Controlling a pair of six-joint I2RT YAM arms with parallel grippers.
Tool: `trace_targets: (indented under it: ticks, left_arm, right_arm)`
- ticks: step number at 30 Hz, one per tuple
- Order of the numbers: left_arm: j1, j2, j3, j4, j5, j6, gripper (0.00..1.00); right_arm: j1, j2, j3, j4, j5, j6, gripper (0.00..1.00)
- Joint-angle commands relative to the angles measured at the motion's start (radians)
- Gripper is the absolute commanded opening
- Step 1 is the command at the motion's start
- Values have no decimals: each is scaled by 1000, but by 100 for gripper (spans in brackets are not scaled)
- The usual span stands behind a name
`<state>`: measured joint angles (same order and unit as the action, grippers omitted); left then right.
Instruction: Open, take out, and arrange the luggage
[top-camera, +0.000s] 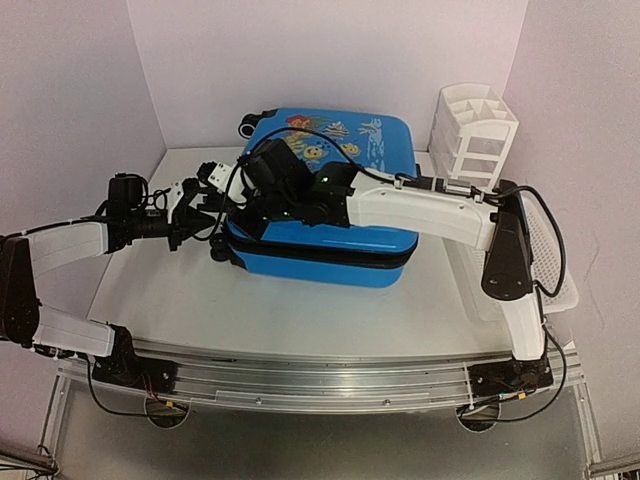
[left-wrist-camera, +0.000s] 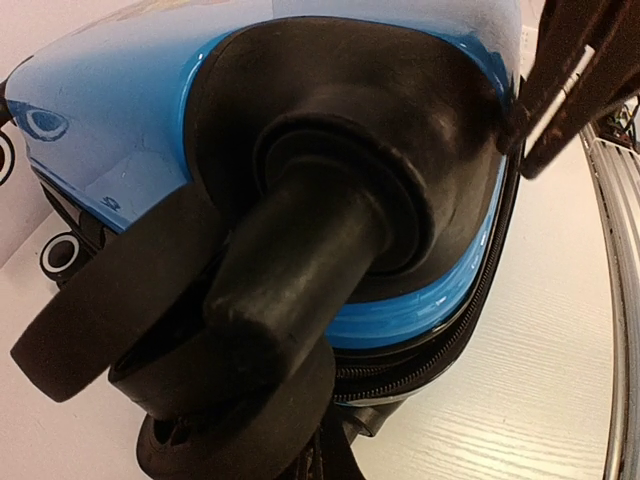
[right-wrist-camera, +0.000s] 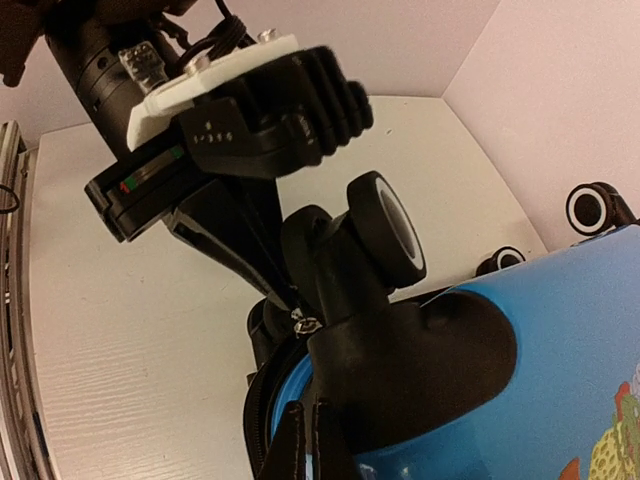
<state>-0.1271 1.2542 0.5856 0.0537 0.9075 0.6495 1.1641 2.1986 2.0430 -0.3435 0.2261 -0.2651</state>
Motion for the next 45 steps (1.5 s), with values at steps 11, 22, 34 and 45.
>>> trace_targets:
  ticks: [11,22,34,45]
  left_arm:
    - [9,3,96,319,47,-120,0]
    - [-191,-204,2,144,27,94,0]
    - [-490,-350,-90,110,-161,62,0]
    - [-568,-377,-111,90,-309,-103,0]
  right_arm:
    - [-79,-95,25,-95,-64,283,2]
    - [-195,-379,-220,-244,207,716,54]
    - [-514,-501,-334,-573,138,981,90]
    - [-647,-327,-285,-532,-93,987,90]
